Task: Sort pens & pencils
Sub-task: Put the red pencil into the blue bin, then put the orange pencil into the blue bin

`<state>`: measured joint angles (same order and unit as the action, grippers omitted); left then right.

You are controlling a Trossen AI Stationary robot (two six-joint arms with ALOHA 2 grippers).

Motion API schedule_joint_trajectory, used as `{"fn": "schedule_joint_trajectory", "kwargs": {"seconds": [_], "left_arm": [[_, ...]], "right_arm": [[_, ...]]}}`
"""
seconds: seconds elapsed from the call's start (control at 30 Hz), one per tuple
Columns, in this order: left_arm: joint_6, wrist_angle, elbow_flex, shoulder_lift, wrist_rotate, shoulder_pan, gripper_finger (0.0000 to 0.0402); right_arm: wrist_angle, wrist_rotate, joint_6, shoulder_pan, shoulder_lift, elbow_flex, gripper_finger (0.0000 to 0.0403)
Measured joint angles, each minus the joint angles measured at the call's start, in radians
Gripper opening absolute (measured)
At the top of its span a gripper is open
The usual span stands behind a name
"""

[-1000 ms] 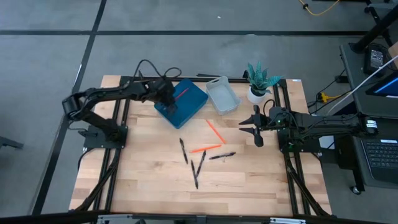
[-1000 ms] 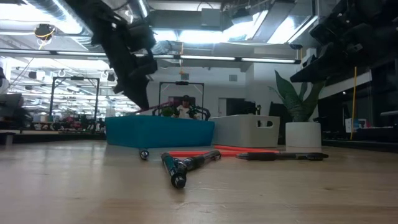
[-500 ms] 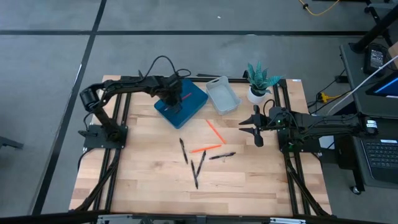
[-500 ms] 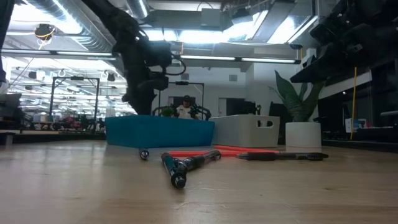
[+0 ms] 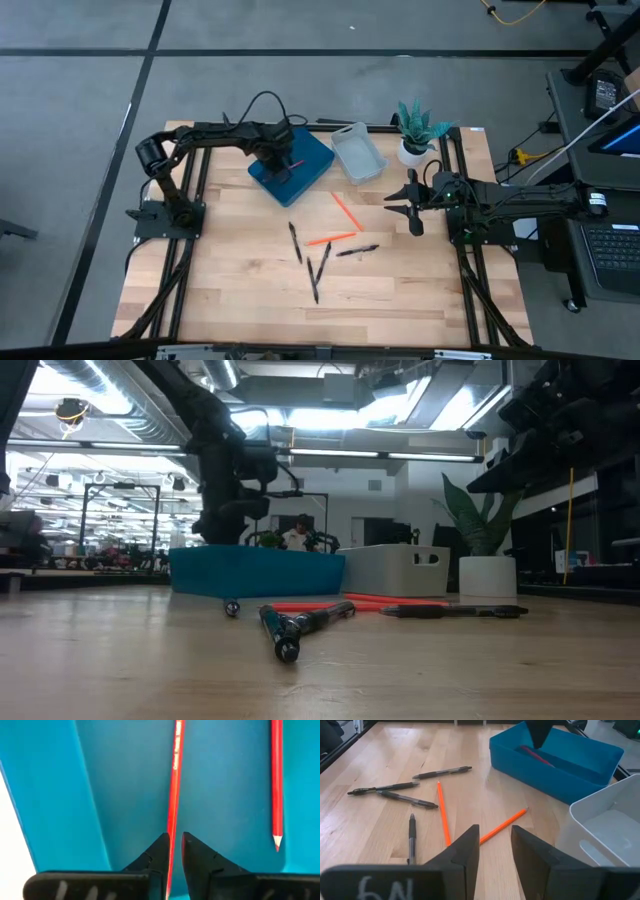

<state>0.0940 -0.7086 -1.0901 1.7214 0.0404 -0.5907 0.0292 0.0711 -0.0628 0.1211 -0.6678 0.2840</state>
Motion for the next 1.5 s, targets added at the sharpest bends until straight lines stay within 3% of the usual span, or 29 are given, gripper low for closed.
{"fn": "schedule_joint_trajectory", "kwargs": {"seconds": [0.47, 0.67, 0.93, 1.2, 1.5], "left_arm": [[-0.026, 0.026, -0.027, -0.045, -0.014, 0.007, 0.0044], [-0.083, 0.027, -0.088, -0.139, -0.015, 0.059, 0.0044], [-0.127, 0.191, -0.075, -0.328, -0.034, 0.196, 0.0043], [-0.163, 0.494, 0.162, -0.553, -0.153, 0.368, 0.0043], [-0.177, 0.986, 0.533, -0.728, -0.161, 0.550, 0.0043]], "right_arm": [[-0.012, 0.000, -0.009, 0.000, 0.000, 0.000, 0.0115], [-0.037, 0.000, 0.004, 0.000, 0.000, 0.000, 0.0115], [-0.040, 0.000, 0.005, 0.000, 0.000, 0.000, 0.0115], [-0.083, 0.037, 0.031, -0.001, 0.000, 0.001, 0.0115], [-0.208, 0.062, 0.028, -0.038, 0.000, 0.001, 0.0115]]}}
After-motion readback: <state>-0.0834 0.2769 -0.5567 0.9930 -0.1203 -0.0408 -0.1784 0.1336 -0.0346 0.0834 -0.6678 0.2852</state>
